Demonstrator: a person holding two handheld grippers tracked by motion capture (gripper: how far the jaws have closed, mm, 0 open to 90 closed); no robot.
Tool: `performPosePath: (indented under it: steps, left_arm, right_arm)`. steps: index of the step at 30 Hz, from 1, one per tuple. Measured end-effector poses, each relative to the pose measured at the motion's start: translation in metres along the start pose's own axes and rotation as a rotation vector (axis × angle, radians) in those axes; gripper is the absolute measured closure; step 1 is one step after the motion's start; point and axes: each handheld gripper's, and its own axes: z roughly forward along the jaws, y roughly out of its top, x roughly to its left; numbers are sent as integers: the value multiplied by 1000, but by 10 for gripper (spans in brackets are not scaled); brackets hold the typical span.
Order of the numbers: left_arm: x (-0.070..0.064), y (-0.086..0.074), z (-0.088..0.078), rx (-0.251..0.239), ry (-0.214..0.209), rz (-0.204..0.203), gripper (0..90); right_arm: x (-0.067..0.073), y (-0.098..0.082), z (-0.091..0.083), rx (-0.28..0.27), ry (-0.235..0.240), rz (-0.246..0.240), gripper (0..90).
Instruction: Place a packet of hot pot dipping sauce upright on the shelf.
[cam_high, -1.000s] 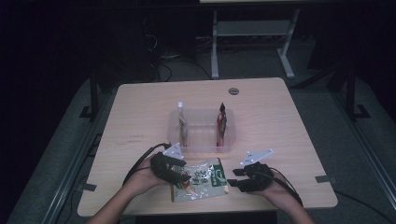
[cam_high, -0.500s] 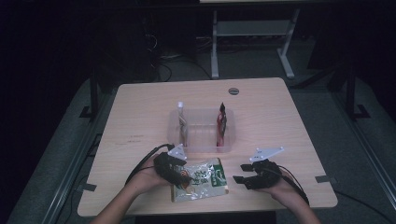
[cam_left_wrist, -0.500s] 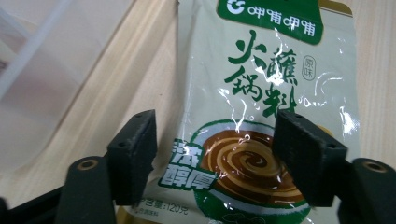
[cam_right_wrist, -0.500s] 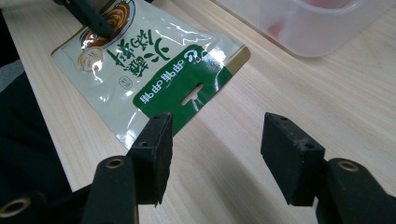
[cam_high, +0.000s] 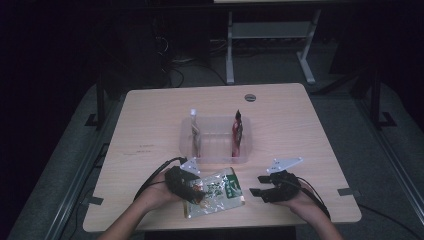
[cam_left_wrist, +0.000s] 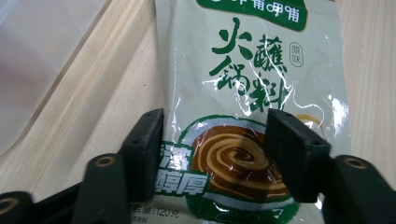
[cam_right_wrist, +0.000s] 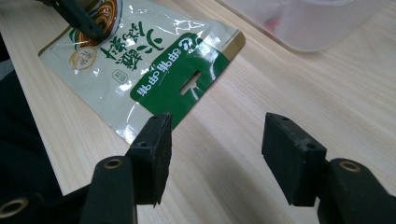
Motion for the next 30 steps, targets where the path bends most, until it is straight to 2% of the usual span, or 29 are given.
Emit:
performPosePath:
  steps: [6,9,14,18,21,25,30]
  left_arm:
    - [1,-3,-1,-18,13,12,606]
    - [2,-3,-2,-20,3,13,725]
    - [3,-3,-4,-14,-8,32,847]
    - [4,-3,-5,-25,-23,18,885]
    - [7,-4,-8,-49,-44,13,893]
    - [6,-4,-16,-99,-60,13,896]
    - [4,-4,-29,-170,-72,31,897]
  right_arm:
    - [1,0,1,2,2,4,422]
    - [1,1,1,2,4,7,421]
    - [2,1,2,0,10,3,411]
    - [1,1,3,-1,15,-1,403]
    - [1,1,2,-11,21,-3,390]
    - [0,4,-2,-39,41,22,360]
    - [0,9,-6,-76,108,48,319]
